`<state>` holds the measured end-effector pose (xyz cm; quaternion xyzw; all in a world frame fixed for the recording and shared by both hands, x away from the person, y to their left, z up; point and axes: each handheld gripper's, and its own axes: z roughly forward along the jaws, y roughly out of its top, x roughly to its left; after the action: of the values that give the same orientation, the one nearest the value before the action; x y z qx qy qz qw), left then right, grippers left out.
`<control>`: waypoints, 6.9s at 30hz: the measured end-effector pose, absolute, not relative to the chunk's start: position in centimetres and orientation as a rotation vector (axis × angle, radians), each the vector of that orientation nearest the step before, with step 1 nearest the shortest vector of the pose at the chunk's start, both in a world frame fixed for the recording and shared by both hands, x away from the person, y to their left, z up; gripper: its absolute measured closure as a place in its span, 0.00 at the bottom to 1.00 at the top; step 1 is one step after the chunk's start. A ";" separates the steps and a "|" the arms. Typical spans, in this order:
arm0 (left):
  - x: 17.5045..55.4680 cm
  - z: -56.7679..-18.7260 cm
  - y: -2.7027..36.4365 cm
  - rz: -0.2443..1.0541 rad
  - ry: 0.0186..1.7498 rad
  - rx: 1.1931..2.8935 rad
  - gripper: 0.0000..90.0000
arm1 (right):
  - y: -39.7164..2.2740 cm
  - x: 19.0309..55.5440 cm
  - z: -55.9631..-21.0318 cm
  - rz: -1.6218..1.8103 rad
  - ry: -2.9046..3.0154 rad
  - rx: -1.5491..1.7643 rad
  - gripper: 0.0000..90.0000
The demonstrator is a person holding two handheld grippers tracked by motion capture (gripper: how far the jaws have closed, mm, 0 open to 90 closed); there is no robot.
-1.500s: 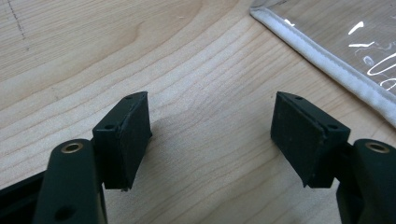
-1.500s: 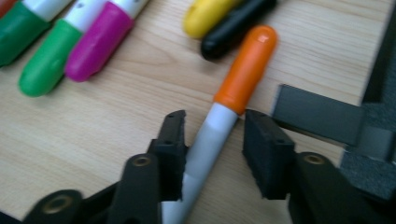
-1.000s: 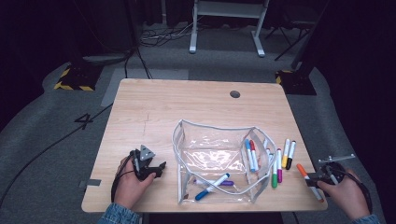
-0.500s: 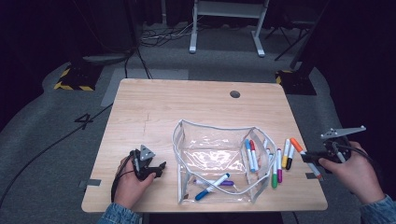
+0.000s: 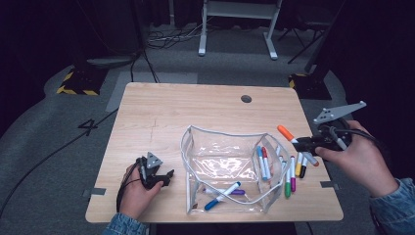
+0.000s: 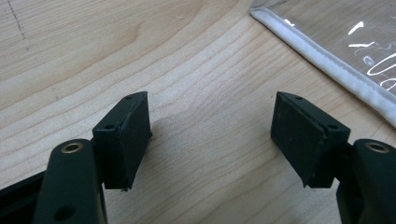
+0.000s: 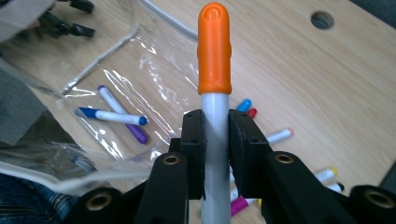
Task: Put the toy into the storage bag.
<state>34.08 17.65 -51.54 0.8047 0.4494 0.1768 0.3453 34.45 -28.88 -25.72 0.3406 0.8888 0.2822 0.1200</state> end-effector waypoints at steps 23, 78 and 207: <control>34.1 -51.5 17.6 0.460 1.168 2.089 0.32 | -15.7 34.1 -27.3 0.743 2.904 0.564 0.86; 34.1 -51.5 17.6 0.457 1.168 2.088 0.32 | -10.2 35.3 -35.0 0.469 3.079 0.344 0.64; 34.2 -51.5 17.6 0.456 1.169 2.089 0.32 | -19.2 36.1 -26.3 0.809 2.733 0.756 0.85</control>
<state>34.16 17.56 -51.54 0.8045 0.4503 0.1756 0.3452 36.10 -19.24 -26.27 0.2552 0.9225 0.2732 0.0962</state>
